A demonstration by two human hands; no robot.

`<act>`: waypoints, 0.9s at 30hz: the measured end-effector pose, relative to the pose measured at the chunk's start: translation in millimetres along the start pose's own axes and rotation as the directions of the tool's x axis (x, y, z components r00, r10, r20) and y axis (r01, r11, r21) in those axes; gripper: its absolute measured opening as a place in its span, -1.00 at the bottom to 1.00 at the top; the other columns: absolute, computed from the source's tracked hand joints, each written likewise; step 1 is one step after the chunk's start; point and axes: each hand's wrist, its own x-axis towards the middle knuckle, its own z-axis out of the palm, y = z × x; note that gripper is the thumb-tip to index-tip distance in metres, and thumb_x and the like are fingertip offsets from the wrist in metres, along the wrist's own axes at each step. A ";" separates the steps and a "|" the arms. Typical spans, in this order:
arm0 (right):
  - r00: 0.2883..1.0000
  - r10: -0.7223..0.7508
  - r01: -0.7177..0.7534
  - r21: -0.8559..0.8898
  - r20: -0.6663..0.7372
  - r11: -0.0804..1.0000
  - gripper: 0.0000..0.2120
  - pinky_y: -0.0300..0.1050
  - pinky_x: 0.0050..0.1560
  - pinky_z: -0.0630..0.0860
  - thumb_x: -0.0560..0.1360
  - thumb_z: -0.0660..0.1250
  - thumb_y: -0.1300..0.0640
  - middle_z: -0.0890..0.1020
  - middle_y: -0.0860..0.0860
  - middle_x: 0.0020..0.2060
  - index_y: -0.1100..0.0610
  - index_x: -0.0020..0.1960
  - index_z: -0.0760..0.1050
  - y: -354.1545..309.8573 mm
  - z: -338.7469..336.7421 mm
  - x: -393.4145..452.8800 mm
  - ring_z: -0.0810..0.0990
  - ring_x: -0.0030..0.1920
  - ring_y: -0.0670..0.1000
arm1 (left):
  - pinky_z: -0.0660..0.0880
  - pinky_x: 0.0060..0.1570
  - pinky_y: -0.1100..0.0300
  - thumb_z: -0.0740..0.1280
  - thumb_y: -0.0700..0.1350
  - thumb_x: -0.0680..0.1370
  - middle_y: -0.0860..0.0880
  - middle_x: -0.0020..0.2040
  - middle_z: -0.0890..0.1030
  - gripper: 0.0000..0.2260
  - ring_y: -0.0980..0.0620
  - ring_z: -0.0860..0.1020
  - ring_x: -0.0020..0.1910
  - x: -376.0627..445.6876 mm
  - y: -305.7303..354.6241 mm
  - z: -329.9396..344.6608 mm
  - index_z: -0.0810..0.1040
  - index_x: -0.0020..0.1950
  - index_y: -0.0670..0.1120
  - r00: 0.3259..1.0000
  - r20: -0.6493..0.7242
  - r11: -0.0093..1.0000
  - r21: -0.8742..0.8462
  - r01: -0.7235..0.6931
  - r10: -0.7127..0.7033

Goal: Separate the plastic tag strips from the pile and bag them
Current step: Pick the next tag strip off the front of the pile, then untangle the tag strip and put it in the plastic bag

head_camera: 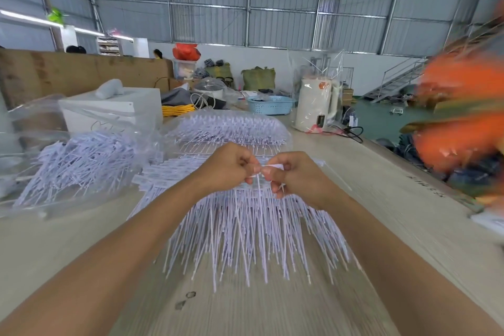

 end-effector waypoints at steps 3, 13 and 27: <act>0.997 -0.059 0.053 -0.094 -0.056 0.994 -0.88 -0.19 -0.47 0.50 0.50 0.35 0.29 0.50 0.07 -0.54 0.39 -0.12 0.54 2.9 1.7 1.0 0.47 -0.55 -0.03 | 0.37 -0.42 0.34 0.38 -0.20 0.51 0.03 -0.49 0.54 -0.87 0.21 0.45 -0.52 -0.2 2.6 2.6 0.63 -0.23 -0.10 0.998 -0.033 0.996 -0.066 0.059 -0.061; 0.840 0.256 -0.186 0.189 -0.479 0.964 -0.76 -0.24 -0.54 0.43 0.49 0.34 0.33 0.42 0.08 -0.52 0.21 -0.35 0.45 37.1 -44.5 5.0 0.40 -0.61 -0.06 | 0.36 -0.39 0.30 0.33 -0.20 0.54 0.05 -0.49 0.56 -0.87 0.15 0.44 -0.51 -7.1 -1.5 -9.9 0.66 -0.10 -0.21 0.980 0.078 0.960 -0.200 0.194 -0.182; 0.980 0.194 -0.200 0.228 0.048 0.953 -0.99 -0.09 -0.19 0.64 0.46 0.37 0.34 0.62 0.13 -0.18 0.29 -0.14 0.55 -16.1 8.8 2.4 0.65 -0.25 0.01 | 0.54 0.01 0.02 0.46 -0.35 0.38 -0.02 -0.09 0.48 -0.61 0.03 0.56 -0.18 -1.0 -4.9 -1.4 0.44 0.05 0.01 0.994 0.112 0.976 -0.217 0.022 0.003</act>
